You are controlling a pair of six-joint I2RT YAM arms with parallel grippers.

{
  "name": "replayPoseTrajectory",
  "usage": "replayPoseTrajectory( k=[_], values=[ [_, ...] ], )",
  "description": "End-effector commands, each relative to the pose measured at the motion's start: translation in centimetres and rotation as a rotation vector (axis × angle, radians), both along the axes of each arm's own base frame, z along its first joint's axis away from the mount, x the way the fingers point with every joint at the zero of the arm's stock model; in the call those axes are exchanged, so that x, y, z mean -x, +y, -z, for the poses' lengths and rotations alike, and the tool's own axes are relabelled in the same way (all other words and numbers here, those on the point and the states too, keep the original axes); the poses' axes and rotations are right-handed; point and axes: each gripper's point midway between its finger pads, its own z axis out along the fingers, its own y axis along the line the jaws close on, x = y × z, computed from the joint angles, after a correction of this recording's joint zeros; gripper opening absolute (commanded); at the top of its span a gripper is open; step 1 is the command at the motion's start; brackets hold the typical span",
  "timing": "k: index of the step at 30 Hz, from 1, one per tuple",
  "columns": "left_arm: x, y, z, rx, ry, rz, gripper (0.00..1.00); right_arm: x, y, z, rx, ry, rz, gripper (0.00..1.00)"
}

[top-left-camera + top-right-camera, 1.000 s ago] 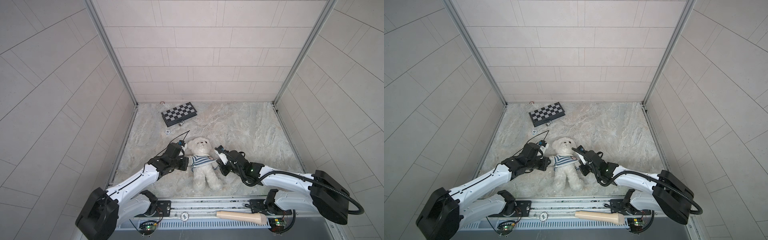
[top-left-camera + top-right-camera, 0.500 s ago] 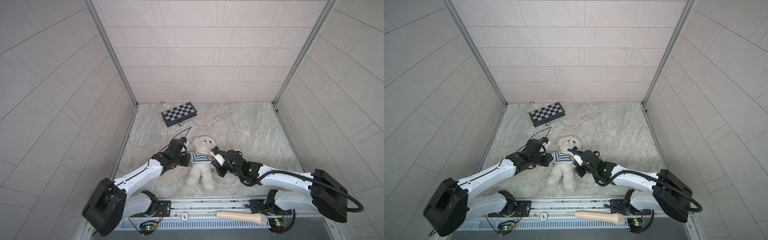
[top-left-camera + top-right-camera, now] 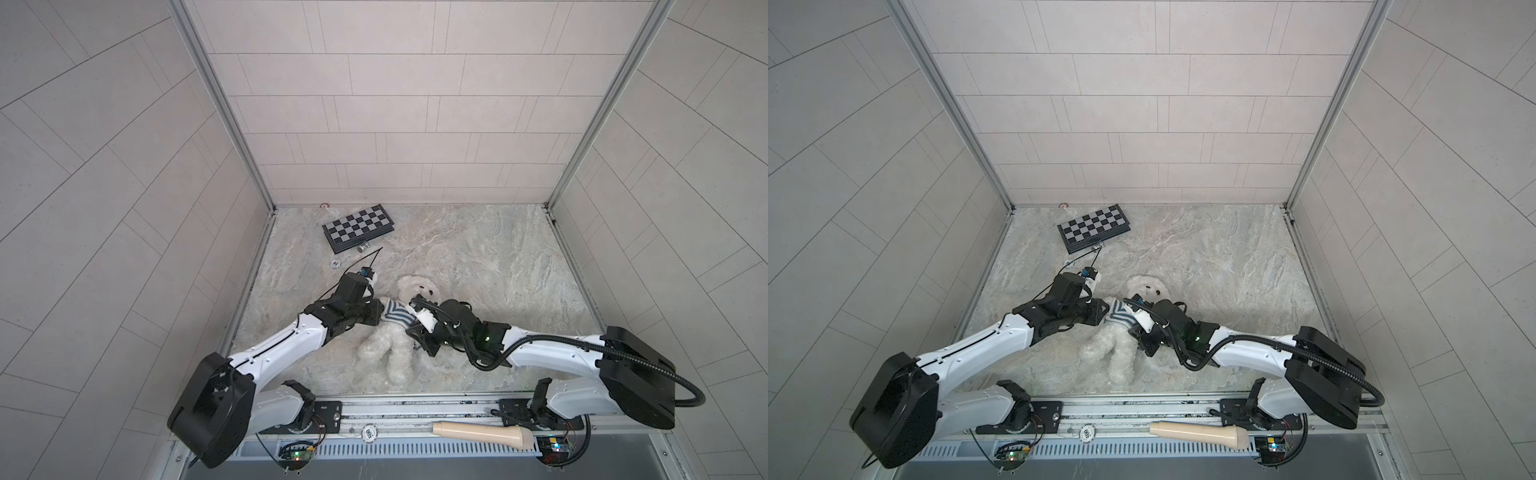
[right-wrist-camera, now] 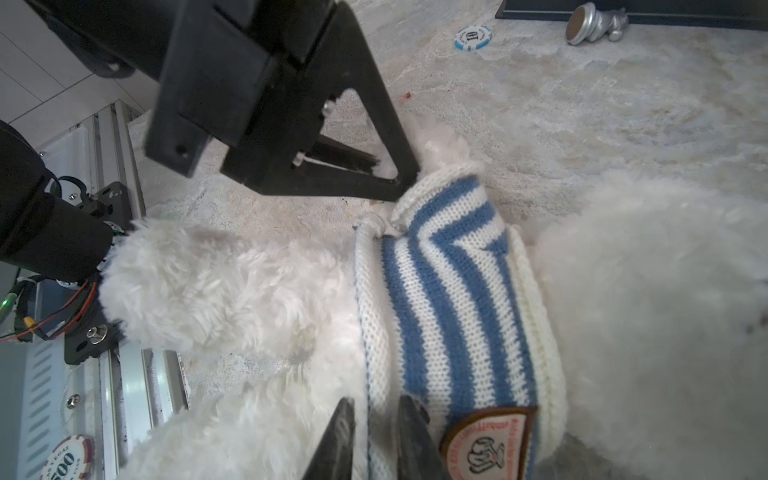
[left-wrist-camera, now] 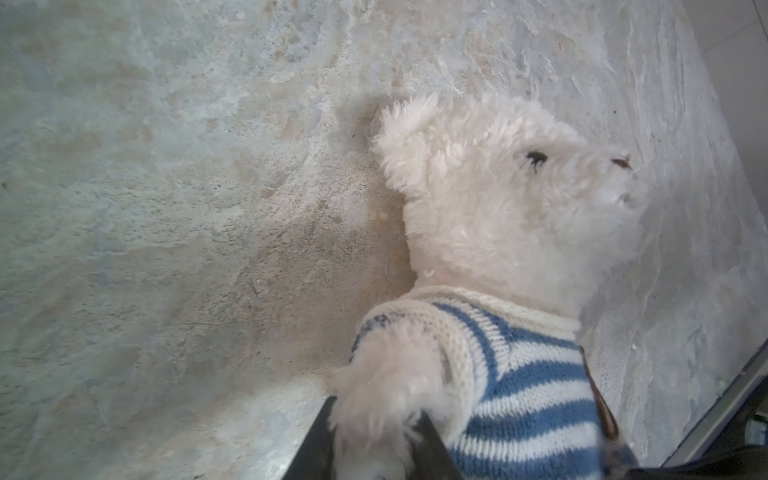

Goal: Dress the teddy bear

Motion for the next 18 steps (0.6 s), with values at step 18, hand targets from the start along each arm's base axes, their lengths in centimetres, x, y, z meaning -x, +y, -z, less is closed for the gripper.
replayPoseTrajectory(
  k=[18],
  values=[
    [6.1, -2.8, -8.7, 0.205, -0.069, 0.077, 0.64, -7.0, -11.3, 0.3, -0.041, 0.124, 0.392, 0.62]
  ],
)
